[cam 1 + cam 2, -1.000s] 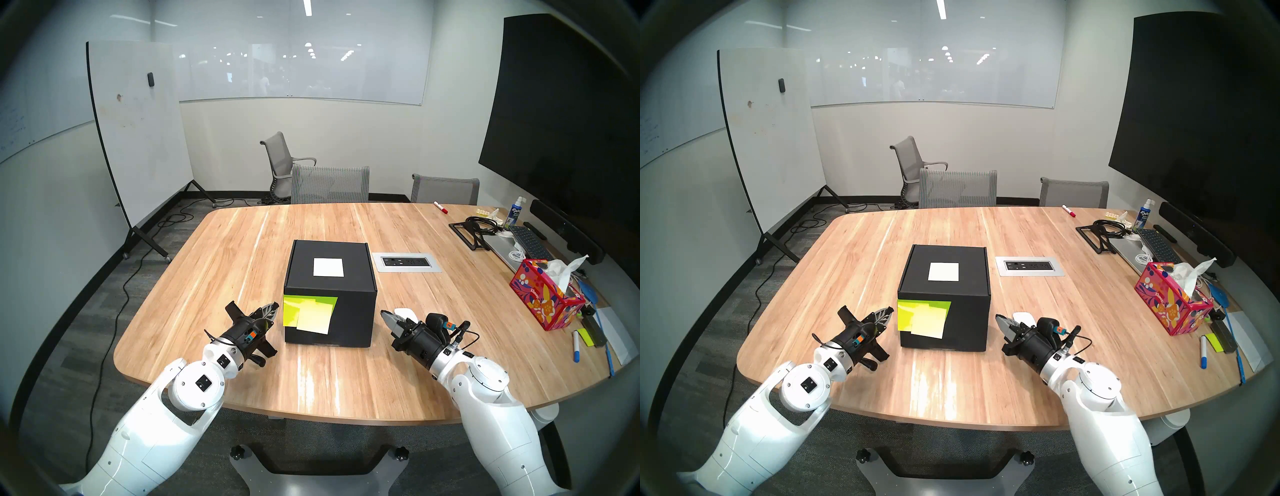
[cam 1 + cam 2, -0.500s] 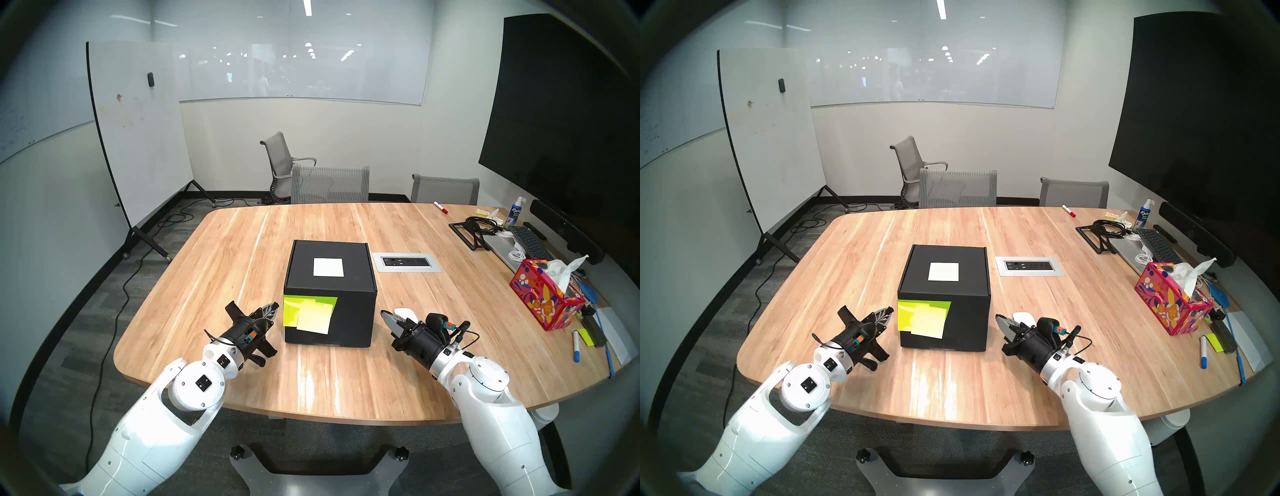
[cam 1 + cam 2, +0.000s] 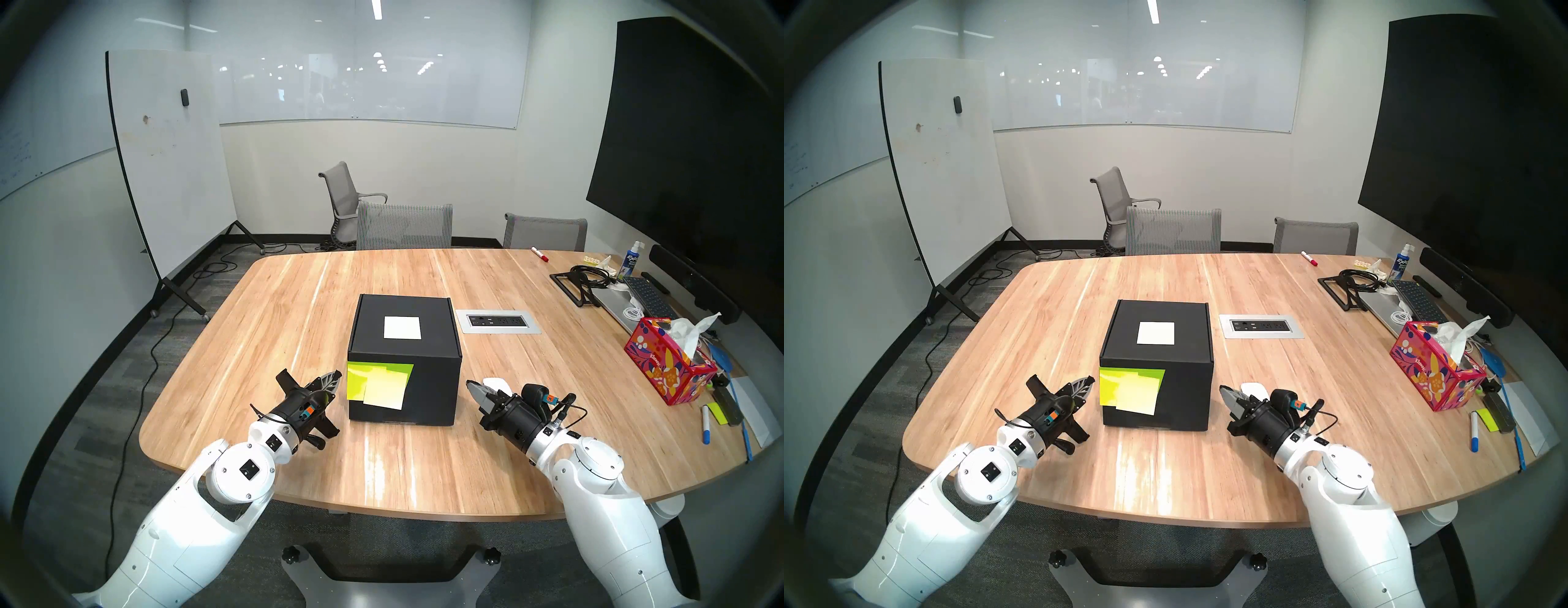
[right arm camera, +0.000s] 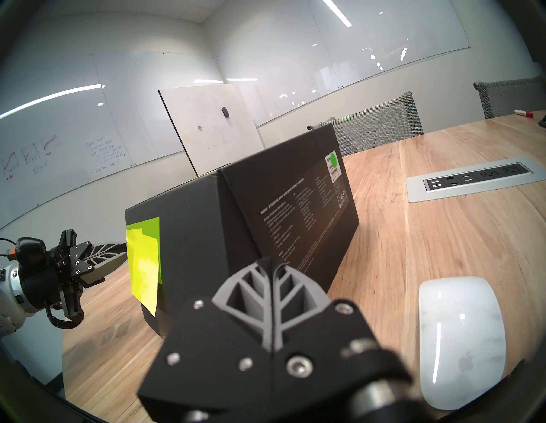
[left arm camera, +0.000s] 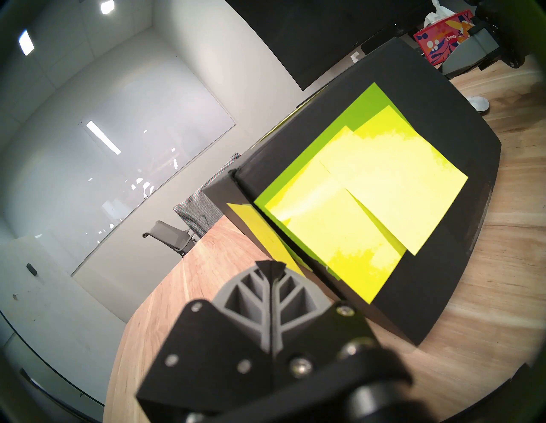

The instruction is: Open the box and place the mouse inside

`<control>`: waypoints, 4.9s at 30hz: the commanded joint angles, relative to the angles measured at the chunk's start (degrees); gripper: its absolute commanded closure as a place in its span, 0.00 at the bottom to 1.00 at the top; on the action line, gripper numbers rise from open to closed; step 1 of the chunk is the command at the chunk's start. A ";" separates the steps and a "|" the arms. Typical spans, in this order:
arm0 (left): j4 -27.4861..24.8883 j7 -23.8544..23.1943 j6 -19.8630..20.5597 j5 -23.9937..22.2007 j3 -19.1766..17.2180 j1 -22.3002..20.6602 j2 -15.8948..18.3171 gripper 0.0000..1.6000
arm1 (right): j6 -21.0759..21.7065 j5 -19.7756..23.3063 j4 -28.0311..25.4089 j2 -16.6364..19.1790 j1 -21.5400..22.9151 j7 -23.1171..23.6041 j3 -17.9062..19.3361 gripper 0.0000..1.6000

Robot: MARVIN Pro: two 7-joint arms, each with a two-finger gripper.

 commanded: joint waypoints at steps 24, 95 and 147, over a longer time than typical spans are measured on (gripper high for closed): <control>-0.96 0.09 -0.32 0.14 -0.03 -0.28 0.06 1.00 | 0.10 -0.16 -0.87 0.08 0.66 0.03 0.05 1.00; -0.96 0.09 -0.32 0.14 -0.03 -0.28 0.06 1.00 | 0.18 -0.33 -0.87 -0.08 0.65 0.15 0.20 1.00; -0.96 0.09 -0.32 0.14 -0.03 -0.28 0.06 1.00 | 0.26 -0.50 -0.87 -0.24 0.65 0.27 0.33 1.00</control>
